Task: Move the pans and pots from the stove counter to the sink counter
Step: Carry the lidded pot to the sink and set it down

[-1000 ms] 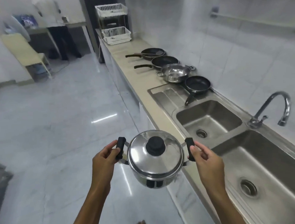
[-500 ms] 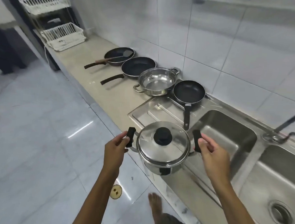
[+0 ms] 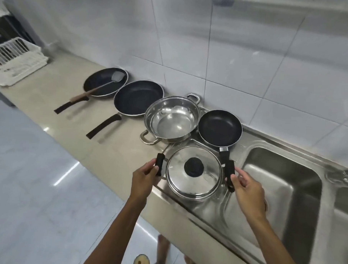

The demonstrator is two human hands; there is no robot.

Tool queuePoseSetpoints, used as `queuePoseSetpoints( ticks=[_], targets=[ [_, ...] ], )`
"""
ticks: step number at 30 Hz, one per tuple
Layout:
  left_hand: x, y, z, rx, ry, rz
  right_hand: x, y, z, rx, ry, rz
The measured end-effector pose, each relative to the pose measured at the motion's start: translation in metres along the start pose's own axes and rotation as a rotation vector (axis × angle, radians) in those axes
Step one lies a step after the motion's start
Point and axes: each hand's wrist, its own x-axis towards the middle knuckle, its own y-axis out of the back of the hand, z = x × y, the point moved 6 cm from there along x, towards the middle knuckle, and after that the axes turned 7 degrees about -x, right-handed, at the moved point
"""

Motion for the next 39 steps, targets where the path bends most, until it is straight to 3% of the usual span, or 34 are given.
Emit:
queuePoseSetpoints(
  ticks=[4, 12, 20, 27, 39],
  targets=[
    [0.049, 0.001, -0.005, 0.018, -0.006, -0.095, 0.002, -0.022, 0.000, -0.008, -0.035, 0.011],
    [0.106, 0.003, -0.012, 0.023, -0.008, -0.282, -0.016, -0.048, -0.008, 0.132, -0.121, 0.191],
    [0.126, -0.005, -0.008, -0.001, -0.048, -0.385, -0.025, -0.060, -0.006, 0.063, -0.209, 0.289],
    [0.127, -0.004, -0.013, 0.068, -0.165, -0.412, -0.032, -0.066, -0.012, 0.029, -0.210, 0.359],
    [0.127, -0.004, -0.020, 0.119, -0.202, -0.382, -0.033, -0.066, -0.017, 0.075, -0.194, 0.361]
  ],
)
